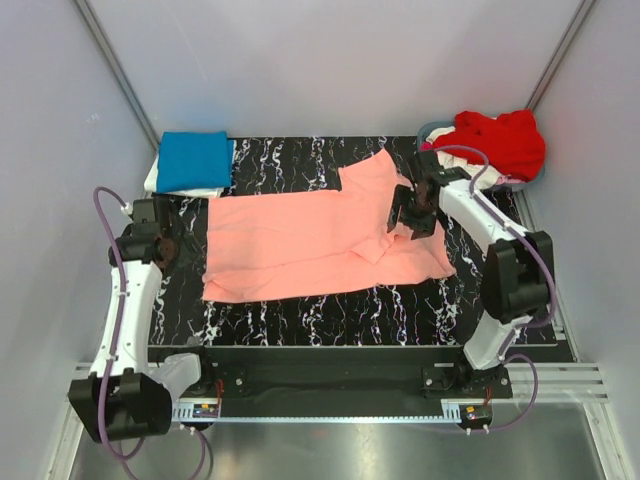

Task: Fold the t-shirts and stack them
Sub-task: Fold the tshirt

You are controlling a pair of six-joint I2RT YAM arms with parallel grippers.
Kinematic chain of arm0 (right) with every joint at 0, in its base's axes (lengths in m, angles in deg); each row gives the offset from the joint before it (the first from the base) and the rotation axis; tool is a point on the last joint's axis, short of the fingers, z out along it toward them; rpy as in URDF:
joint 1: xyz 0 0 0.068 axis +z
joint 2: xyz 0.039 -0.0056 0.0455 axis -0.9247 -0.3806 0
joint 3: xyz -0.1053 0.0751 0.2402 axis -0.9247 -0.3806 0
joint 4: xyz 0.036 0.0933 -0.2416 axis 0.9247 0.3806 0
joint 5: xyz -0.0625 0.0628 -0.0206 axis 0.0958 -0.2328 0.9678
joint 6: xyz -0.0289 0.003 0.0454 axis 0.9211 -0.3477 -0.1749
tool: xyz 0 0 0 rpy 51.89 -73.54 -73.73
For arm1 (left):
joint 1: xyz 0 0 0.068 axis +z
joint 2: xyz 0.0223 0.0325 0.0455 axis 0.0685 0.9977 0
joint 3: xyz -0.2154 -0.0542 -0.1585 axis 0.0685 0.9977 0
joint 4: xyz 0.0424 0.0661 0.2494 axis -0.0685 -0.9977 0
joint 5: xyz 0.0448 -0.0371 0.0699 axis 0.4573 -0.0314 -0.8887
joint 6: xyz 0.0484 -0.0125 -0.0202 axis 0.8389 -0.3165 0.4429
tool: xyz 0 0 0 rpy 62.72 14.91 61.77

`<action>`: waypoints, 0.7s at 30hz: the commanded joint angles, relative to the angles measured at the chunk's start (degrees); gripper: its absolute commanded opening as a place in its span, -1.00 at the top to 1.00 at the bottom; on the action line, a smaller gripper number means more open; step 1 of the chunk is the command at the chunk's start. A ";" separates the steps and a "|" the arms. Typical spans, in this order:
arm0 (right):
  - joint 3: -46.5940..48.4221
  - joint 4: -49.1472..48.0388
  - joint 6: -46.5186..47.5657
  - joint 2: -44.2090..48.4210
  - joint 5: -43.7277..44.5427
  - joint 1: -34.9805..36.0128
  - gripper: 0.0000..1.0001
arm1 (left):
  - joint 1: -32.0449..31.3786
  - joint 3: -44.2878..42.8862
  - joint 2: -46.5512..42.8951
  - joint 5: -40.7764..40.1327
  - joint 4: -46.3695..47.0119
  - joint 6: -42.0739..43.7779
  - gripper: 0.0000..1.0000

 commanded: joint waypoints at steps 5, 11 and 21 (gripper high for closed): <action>-8.76 -13.87 -4.12 0.30 -11.32 0.38 0.36 | -0.26 3.26 -7.76 2.38 3.04 2.38 -0.39; -6.30 -14.22 -3.77 -4.28 -9.03 0.38 0.42 | -0.44 3.71 -7.34 2.74 4.18 2.55 -0.36; -3.48 -13.87 -2.98 -8.42 -5.86 -0.32 0.07 | -0.44 3.79 -6.81 3.53 4.53 2.73 -0.32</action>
